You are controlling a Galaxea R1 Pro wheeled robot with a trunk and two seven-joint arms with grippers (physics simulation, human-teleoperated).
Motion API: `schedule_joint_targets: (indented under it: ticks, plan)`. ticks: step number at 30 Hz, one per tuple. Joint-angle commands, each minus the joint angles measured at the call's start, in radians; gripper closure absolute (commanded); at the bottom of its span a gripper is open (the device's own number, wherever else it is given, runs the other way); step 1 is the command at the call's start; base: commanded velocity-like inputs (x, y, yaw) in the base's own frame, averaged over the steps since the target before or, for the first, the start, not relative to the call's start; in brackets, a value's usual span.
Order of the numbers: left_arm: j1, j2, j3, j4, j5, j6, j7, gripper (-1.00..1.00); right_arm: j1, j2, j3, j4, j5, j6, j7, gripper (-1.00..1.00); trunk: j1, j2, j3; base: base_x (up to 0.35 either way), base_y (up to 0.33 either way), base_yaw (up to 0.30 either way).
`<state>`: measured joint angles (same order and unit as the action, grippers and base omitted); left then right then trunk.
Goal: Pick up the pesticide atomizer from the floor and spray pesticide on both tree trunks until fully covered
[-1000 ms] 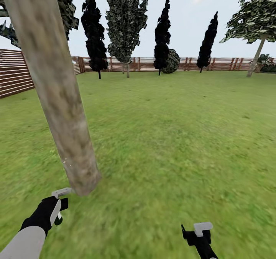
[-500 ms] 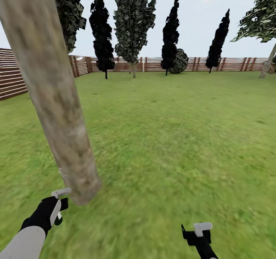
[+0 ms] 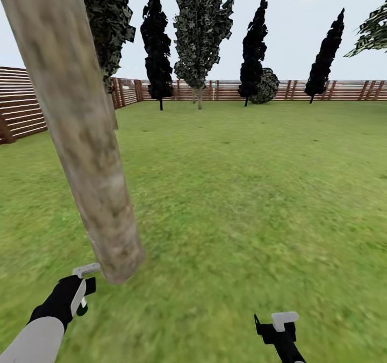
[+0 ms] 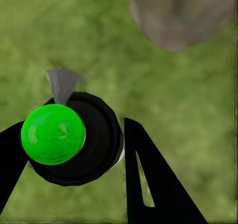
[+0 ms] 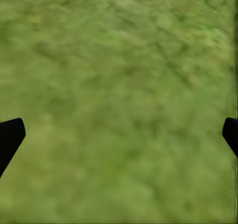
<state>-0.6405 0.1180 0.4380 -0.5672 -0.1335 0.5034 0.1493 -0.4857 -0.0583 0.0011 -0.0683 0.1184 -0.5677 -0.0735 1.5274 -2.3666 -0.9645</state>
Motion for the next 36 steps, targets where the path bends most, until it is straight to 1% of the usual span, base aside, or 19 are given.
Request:
schedule_joint_targets:
  ticks: [1,6,16,22,31,36]
  plan:
    - [-0.001,-0.001,0.004,-0.002,-0.011,0.006,-0.003,1.00,-0.001,0.000,0.000,0.001,0.010,-0.001,-0.008,-1.00,0.000,0.000,-0.001,0.000,-0.268,0.000]
    - [0.000,-0.001,0.004,-0.002,-0.011,0.006,-0.003,1.00,-0.001,0.000,0.000,0.001,0.010,-0.001,-0.008,-1.00,0.000,0.000,-0.001,0.000,-0.269,0.028]
    - [-0.001,-0.001,0.004,-0.002,-0.011,0.006,-0.004,1.00,-0.001,0.000,0.000,0.001,0.010,-0.001,-0.008,-1.00,0.000,0.000,-0.001,0.017,-0.269,0.248]
    - [-0.001,-0.001,0.004,-0.002,-0.011,0.006,-0.004,1.00,-0.001,0.001,0.000,0.001,0.010,-0.001,-0.008,-1.00,0.000,0.000,-0.001,0.025,-0.269,0.035]
    - [-0.001,0.001,0.005,-0.003,-0.011,0.005,-0.005,1.00,-0.001,0.000,0.000,0.001,0.010,-0.001,-0.008,-1.00,0.000,0.000,-0.001,0.037,-0.261,0.259]
    - [-0.001,0.001,0.005,-0.002,-0.010,0.005,-0.006,1.00,-0.001,0.000,0.000,0.001,0.010,-0.001,-0.008,-1.00,0.000,0.000,-0.001,0.152,-0.100,0.277]
